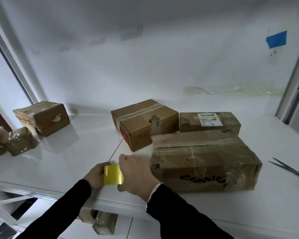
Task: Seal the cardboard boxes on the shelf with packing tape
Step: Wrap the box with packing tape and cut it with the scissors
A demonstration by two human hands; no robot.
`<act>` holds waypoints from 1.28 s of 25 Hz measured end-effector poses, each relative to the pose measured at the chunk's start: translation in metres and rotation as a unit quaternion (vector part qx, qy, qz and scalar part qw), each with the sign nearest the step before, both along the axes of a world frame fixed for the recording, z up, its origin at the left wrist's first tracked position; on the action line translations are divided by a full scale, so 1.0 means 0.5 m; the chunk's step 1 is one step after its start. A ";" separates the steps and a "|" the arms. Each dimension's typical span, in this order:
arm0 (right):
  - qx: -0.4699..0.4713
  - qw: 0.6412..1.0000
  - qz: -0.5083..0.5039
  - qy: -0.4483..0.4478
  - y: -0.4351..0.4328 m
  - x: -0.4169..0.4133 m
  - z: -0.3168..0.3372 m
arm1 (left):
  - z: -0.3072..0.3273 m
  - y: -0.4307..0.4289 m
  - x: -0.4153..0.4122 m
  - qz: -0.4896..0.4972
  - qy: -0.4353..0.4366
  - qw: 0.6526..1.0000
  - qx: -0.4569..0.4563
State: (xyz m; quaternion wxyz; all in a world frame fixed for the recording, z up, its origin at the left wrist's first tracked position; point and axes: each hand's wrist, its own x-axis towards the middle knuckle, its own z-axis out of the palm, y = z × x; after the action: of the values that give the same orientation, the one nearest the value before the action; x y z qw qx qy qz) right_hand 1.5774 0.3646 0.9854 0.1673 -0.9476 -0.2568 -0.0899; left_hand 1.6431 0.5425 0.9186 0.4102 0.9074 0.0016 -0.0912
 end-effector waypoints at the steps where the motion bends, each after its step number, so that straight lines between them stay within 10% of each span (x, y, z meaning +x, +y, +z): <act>1: -0.010 1.000 0.018 0.002 -0.003 -0.012 -0.008 | 0.004 0.002 -0.019 -0.010 -0.022 0.998 -0.059; 5: 0.084 0.995 0.053 -0.010 -0.013 -0.068 -0.009 | 0.108 0.019 -0.086 -0.077 -0.104 0.980 -0.151; 12: 0.152 0.972 0.140 -0.108 -0.142 -0.178 0.085 | 0.374 -0.067 -0.129 -0.208 -0.008 0.972 -0.106; 17: 0.289 0.956 0.048 0.002 -0.235 -0.260 0.027 | 0.408 -0.244 -0.146 -0.317 -0.020 0.948 0.010; 22: 0.277 0.951 -0.118 -0.077 -0.289 -0.353 -0.032 | 0.443 -0.365 -0.199 -0.401 -0.057 0.914 0.028; 24: 0.343 0.913 -0.221 -0.006 -0.286 -0.366 -0.071 | 0.439 -0.384 -0.189 -0.387 -0.050 0.921 0.001; 28: 0.607 0.717 -0.297 0.172 -0.273 -0.371 -0.051 | 0.374 -0.424 -0.144 -0.378 -0.039 0.922 0.074; 32: 0.610 0.719 -0.204 0.262 -0.296 -0.363 0.015 | 0.410 -0.442 -0.101 -0.328 -0.113 0.937 0.047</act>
State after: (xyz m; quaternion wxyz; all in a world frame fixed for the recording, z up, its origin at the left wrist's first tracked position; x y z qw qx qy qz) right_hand 1.3961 0.2168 0.9929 0.7477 -0.6554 0.1068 -0.0075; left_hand 1.5927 0.3216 1.1238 0.3118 0.8803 -0.3377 -0.1174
